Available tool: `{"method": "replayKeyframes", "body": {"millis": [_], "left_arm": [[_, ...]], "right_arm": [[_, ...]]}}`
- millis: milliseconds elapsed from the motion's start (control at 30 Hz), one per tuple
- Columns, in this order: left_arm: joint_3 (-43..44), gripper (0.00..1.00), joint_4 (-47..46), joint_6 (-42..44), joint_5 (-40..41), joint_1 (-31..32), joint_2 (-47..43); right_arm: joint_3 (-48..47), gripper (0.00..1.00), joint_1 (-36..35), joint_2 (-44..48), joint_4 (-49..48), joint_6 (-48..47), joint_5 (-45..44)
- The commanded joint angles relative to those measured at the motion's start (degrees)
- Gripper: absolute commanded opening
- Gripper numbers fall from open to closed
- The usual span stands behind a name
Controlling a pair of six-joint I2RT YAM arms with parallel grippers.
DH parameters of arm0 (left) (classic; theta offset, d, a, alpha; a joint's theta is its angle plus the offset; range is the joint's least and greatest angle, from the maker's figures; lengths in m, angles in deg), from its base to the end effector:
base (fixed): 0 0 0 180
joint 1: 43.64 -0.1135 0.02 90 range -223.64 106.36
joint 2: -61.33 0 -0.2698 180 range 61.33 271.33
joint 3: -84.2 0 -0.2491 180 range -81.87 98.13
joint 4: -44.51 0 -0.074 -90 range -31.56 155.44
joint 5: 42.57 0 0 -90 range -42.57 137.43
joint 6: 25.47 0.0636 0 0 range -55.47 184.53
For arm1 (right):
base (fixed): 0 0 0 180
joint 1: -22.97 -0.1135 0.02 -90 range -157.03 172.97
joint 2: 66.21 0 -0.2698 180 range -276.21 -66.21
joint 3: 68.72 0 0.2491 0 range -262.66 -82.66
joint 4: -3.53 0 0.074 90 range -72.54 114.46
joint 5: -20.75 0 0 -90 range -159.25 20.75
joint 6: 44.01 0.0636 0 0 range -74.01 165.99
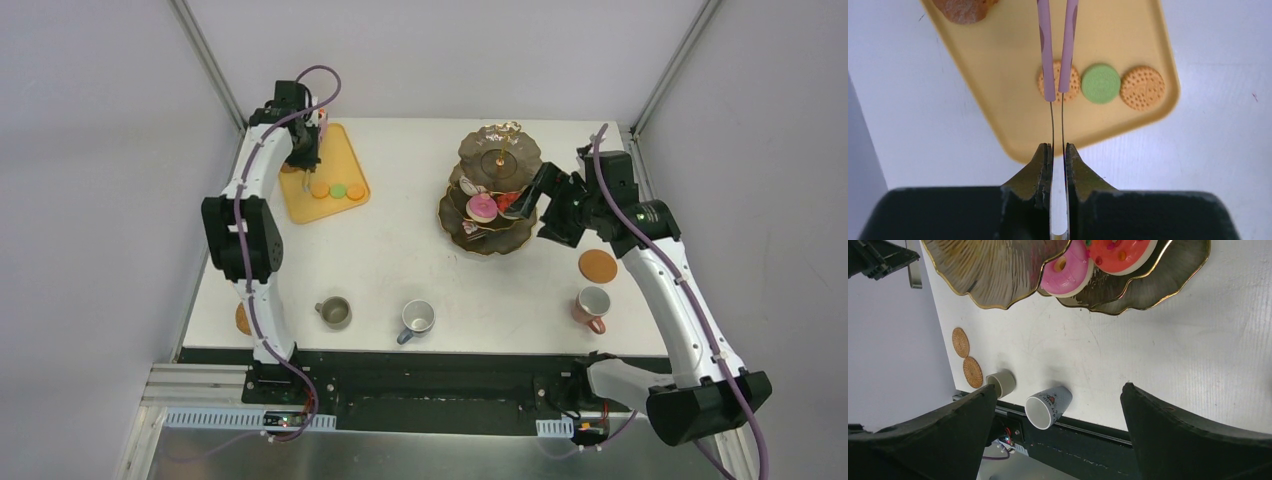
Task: Serve the afternoon tea
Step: Pick up the desert from the tray, then place the desert on the desert table.
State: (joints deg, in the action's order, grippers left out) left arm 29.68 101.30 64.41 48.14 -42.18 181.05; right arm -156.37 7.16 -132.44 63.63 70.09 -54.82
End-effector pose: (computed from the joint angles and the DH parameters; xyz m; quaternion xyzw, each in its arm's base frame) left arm 0.4880 -0.0116 0.2658 0.0090 0.9427 0.0012 0.3336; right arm 0.2353 0.0831 0.3666 0.0104 0.8958 0.2530 0.3652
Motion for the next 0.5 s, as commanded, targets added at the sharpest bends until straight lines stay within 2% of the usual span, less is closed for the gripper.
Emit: {"method": "replayKeyframes", "body": {"millis": [0,267,467], "left_arm": [[-5.9,0.00,-0.5,3.6,-5.8,1.7,-11.6],[-17.2,0.00,0.9,7.6,-10.8,13.6,-19.9],[-19.9,0.00,0.2,6.6,-16.1,19.4,-20.7]], "right_arm": [[1.4,0.99,0.3,3.7,-2.8,0.9,1.2],[4.0,0.99,0.3,7.5,-5.0,0.8,1.9],[4.9,0.99,0.3,10.3,-5.3,0.8,1.8]]}}
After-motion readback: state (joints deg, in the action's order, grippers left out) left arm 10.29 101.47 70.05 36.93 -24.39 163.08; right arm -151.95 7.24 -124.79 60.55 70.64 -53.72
